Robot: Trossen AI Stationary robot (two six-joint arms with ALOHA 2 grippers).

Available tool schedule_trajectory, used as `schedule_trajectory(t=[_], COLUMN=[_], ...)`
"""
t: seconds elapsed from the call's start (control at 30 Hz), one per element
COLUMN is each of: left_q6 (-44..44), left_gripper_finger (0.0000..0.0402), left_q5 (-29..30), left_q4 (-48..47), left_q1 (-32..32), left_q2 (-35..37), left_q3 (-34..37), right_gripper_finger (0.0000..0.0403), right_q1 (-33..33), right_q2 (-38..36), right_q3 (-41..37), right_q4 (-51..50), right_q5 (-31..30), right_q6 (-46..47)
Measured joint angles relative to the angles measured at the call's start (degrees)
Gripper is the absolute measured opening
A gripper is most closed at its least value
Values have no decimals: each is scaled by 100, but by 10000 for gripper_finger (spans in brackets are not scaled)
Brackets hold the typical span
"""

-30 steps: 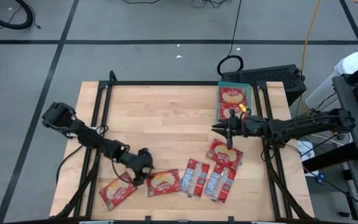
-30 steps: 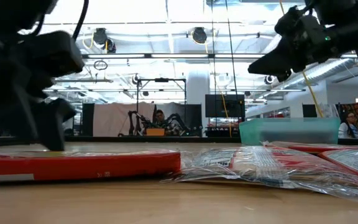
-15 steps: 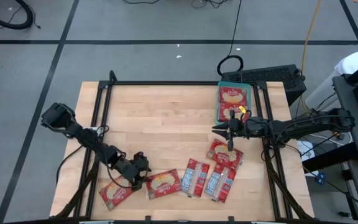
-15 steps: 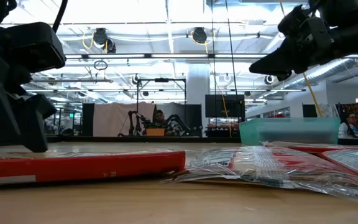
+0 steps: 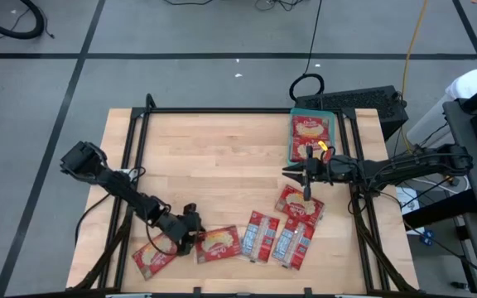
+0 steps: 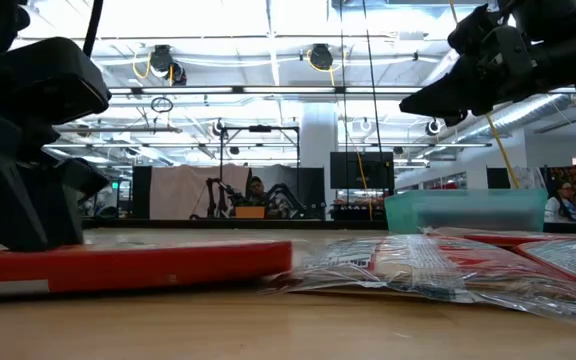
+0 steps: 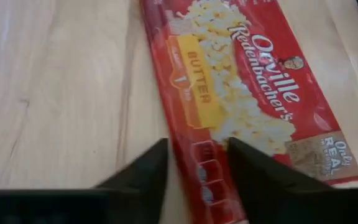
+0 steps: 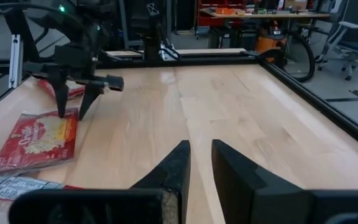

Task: Sort popcorn bags into baskets
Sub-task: Put the red popcorn bag into the green bin

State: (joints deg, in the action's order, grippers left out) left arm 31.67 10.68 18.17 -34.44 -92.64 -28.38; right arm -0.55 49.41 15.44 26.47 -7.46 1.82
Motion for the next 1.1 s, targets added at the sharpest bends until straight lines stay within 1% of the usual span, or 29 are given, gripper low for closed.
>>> schedule_trajectory(t=[0.13, 0.17, 0.27, 0.37, 0.47, 0.53, 0.63, 0.7, 0.73, 0.83, 0.87, 0.93, 1.03, 1.1], left_q6=[-550, -701, -1313, -2108, -2908, -3467, -4370, -5032, -5321, -6065, -6264, -6589, -6922, -7034], left_gripper_finger=[34, 19, 14, 6, 4, 4, 3, 3, 3, 3, 3, 2, 2, 2], left_q5=[-81, -99, -69, 67, 294, 419, 482, 484, 484, 419, 398, 330, 284, 273], left_q4=[-12, -11, -45, -127, -269, -282, -308, -311, -301, -329, -374, -447, -687, -807], left_q1=[163, 227, 461, 782, 1193, 1482, 1912, 2193, 2335, 2772, 2908, 3178, 3511, 3720], left_q2=[1, 2, 37, 155, 400, 623, 980, 1257, 1397, 1777, 1897, 2078, 2259, 2289], left_q3=[0, 0, 0, 9, 24, 24, 24, 24, 24, 24, 22, 18, 16, 15], right_gripper_finger=[59, 59, 59, 59, 59, 59, 61, 70, 77, 110, 123, 149, 184, 205], right_q1=[2, 4, 6, 6, 6, 5, 8, 24, 58, 160, 196, 303, 518, 682], right_q2=[0, 2, 95, 395, 902, 1315, 1974, 2405, 2602, 3110, 3251, 3459, 3659, 3755], right_q3=[0, 0, 1, 2, 2, 9, 271, 678, 937, 1880, 2212, 2804, 3573, 4056], right_q4=[124, 186, 479, 906, 1425, 1711, 1720, 1393, 1137, -22, -424, -1198, -1885, -2410], right_q5=[0, 0, 0, -9, -27, -158, -293, -267, -161, 289, 327, 319, 324, 488], right_q6=[-60, -59, -3, 291, 745, 1062, 1456, 1755, 1835, 1874, 1844, 1758, 1535, 1459])
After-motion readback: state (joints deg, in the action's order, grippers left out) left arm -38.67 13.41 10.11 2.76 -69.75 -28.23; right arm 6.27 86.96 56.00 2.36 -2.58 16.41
